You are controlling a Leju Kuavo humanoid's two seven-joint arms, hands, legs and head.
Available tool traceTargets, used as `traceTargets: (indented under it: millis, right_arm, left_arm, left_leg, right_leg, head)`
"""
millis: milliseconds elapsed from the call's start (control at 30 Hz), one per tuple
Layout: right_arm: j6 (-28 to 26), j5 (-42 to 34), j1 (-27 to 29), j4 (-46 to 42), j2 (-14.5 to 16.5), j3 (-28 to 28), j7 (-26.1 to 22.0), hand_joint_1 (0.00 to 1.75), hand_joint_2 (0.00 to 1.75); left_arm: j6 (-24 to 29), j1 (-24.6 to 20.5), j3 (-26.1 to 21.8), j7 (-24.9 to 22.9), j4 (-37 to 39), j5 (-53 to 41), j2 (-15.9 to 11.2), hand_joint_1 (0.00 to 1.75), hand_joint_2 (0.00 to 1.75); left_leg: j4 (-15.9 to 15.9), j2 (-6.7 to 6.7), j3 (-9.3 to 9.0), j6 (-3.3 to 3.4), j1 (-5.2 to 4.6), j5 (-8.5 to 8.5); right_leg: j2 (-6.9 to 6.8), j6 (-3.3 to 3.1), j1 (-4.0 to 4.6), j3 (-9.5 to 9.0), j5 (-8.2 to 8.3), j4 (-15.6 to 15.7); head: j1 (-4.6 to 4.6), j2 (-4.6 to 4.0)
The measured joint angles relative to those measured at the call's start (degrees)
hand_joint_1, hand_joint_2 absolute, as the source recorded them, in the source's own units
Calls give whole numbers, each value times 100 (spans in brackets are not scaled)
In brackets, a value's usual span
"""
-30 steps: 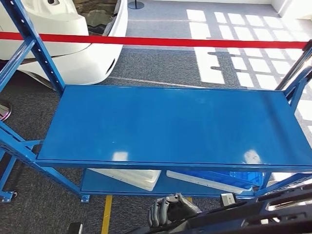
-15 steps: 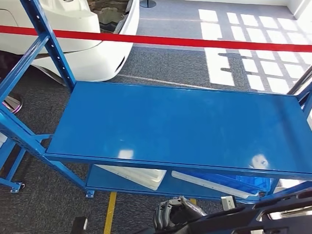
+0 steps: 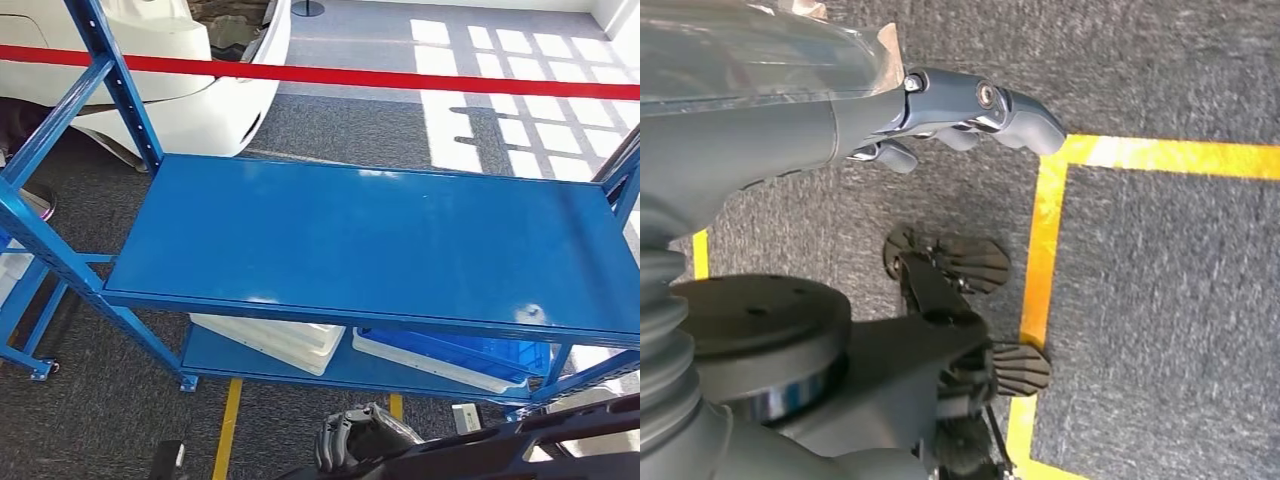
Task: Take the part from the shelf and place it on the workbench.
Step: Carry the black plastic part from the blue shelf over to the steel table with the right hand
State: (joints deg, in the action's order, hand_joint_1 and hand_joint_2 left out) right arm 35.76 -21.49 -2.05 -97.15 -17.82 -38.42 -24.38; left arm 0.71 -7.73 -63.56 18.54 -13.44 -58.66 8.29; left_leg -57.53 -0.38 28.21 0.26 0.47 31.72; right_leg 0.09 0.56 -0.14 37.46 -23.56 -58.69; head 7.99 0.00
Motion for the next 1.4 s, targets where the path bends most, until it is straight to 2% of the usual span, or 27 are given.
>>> traceTargets:
  millis: [67,100,200,233,267,300,333,367,433,500,567,600,667,733,800,867,933,1000,1033,1100,1133,1200,1267,1300,1333,1367,1400]
  right_arm:
    - [-17,-2,-1,2,-13,-11,-14,175,175]
    - [-27,-3,0,2,-21,-16,-21,175,175]
    - [-63,-4,2,3,-40,-42,-39,175,175]
    - [-77,-4,6,6,-44,-50,-47,175,175]
    - [-89,-4,9,8,-46,-57,-54,175,175]
    - [-95,-4,11,9,-49,-61,-61,175,175]
    - [-98,-4,10,10,-51,-64,-64,175,175]
    - [-100,-4,6,10,-52,-66,-66,175,175]
    - [-116,-2,-7,5,-54,-69,-79,175,175]
    - [-164,9,-4,0,-54,-83,-96,175,175]
    - [-266,55,11,0,-42,-102,-103,175,175]
    - [-327,93,17,0,-27,-110,-103,175,175]
    - [-420,168,32,0,15,-128,-105,175,175]
    - [-471,225,49,2,50,-139,-116,175,175]
    - [-513,298,54,8,88,-148,-143,175,175]
    - [-539,373,53,21,156,-167,-169,175,175]
    - [-530,404,36,49,247,-203,-202,175,175]
    - [-494,401,-1,89,348,-251,-228,175,175]
    - [-470,393,-27,112,399,-276,-234,175,175]
    - [-400,357,-97,173,486,-329,-238,175,175]
    - [-361,333,-136,211,526,-358,-240,175,175]
    - [-298,293,-218,292,587,-413,-239,175,175]
    - [-254,270,-300,377,645,-470,-234,175,175]
    - [-237,261,-334,419,671,-502,-231,175,175]
    - [-226,251,-361,456,696,-531,-229,175,175]
    - [-217,241,-384,490,716,-556,-227,175,175]
    - [-211,233,-407,518,738,-579,-223,175,175]
  left_arm:
    - [10,9,1,-13,1,-21,7,0,175]
    - [16,6,1,-18,1,-31,10,0,175]
    - [31,1,4,-38,0,-65,21,0,175]
    - [38,7,5,-46,0,-72,23,0,175]
    - [46,13,6,-51,0,-76,24,0,175]
    - [55,19,7,-54,0,-79,24,0,175]
    - [60,23,7,-55,0,-81,24,0,175]
    - [62,23,8,-55,0,-83,24,0,175]
    - [66,22,11,-58,1,-96,30,0,175]
    - [76,24,17,-79,1,-129,37,0,175]
    - [92,34,29,-116,1,-169,38,0,175]
    - [98,41,38,-138,2,-184,38,0,175]
    - [104,54,55,-173,1,-204,38,0,175]
    - [104,61,63,-222,1,-215,39,0,175]
    - [104,68,67,-311,2,-233,38,0,175]
    - [103,80,71,-421,2,-251,38,0,175]
    - [101,83,80,-549,1,-262,38,0,175]
    - [100,78,96,-673,2,-269,38,0,175]
    - [100,79,102,-728,2,-270,38,0,175]
    - [92,96,107,-834,3,-272,47,0,175]
    - [85,103,107,-883,3,-273,53,0,175]
    - [67,107,109,-949,4,-292,71,0,175]
    - [60,110,111,-984,4,-320,80,0,175]
    - [58,113,113,-995,4,-334,83,0,175]
    - [58,114,113,-1006,4,-347,85,0,175]
    - [58,115,114,-1017,4,-359,85,0,175]
    - [58,115,116,-1028,4,-369,85,0,175]
  left_leg:
    - [-2,14,52,74,-5,-94]
    - [4,27,93,115,3,-150]
    - [7,60,293,187,18,-316]
    - [3,69,368,188,16,-368]
    - [-2,77,442,184,14,-420]
    - [-8,82,511,178,13,-469]
    - [-12,84,571,168,12,-513]
    - [-17,83,619,155,11,-555]
    - [-22,77,683,110,-3,-633]
    - [-9,75,709,41,-5,-716]
    - [4,71,727,-33,9,-761]
    - [-55,68,759,-61,13,-666]
    - [-488,62,903,-100,20,-189]
    - [-1144,62,1068,-130,23,308]
    - [-1598,62,1116,-147,23,449]
    - [-1546,63,901,-145,23,236]
    - [-858,63,369,-120,19,-13]
    - [-134,61,-88,-74,4,5]
    - [41,59,-179,-44,-10,46]
    - [100,67,-138,28,-17,-6]
    - [107,76,-89,75,-11,-69]
    - [123,96,60,149,11,-216]
    - [117,104,236,174,6,-356]
    - [113,109,322,172,4,-423]
    - [108,113,407,167,2,-489]
    - [105,115,489,160,1,-552]
    - [102,114,563,149,0,-614]
  right_leg:
    - [6,66,-28,26,9,4]
    - [6,97,-38,60,-107,-71]
    - [2,177,-55,309,-892,-954]
    - [2,194,-56,376,-1091,-1322]
    - [2,204,-56,371,-1170,-1557]
    - [2,209,-56,258,-1127,-1582]
    - [2,204,-56,36,-1003,-1379]
    - [4,190,-54,-279,-866,-990]
    - [12,127,-34,-903,-767,-86]
    - [20,55,1,-1155,-800,346]
    - [3,-29,7,-1119,-730,381]
    - [-12,-82,1,-1076,-675,390]
    - [-42,-174,-13,-942,-549,401]
    - [-49,-209,1,-792,-451,376]
    - [-56,-211,12,-649,-370,339]
    - [-57,-196,17,-467,-292,265]
    - [-55,-161,23,-282,-230,153]
    - [-56,-107,35,-152,-170,51]
    - [-60,-75,36,-115,-128,28]
    - [-55,-11,24,-73,-43,31]
    - [-44,21,16,-39,-98,4]
    - [-21,85,-5,83,-516,-319]
    - [-20,144,-22,227,-1075,-1018]
    - [-21,163,-28,258,-1207,-1347]
    - [-21,177,-32,215,-1200,-1533]
    - [-21,181,-34,76,-1078,-1512]
    - [-19,174,-34,-164,-914,-1281]
  head:
    - [-15,0]
    - [-30,0]
    - [-87,0]
    - [-95,0]
    - [-99,0]
    - [-101,0]
    - [-102,0]
    - [-103,0]
    - [-106,0]
    - [-110,0]
    - [-113,0]
    - [-112,0]
    - [-109,0]
    - [-107,0]
    - [-109,0]
    - [-109,0]
    - [-107,0]
    - [-112,0]
    - [-115,0]
    - [-114,0]
    - [-120,0]
    - [-147,0]
    - [-174,0]
    - [-178,0]
    - [-180,0]
    - [-183,0]
    - [-183,0]
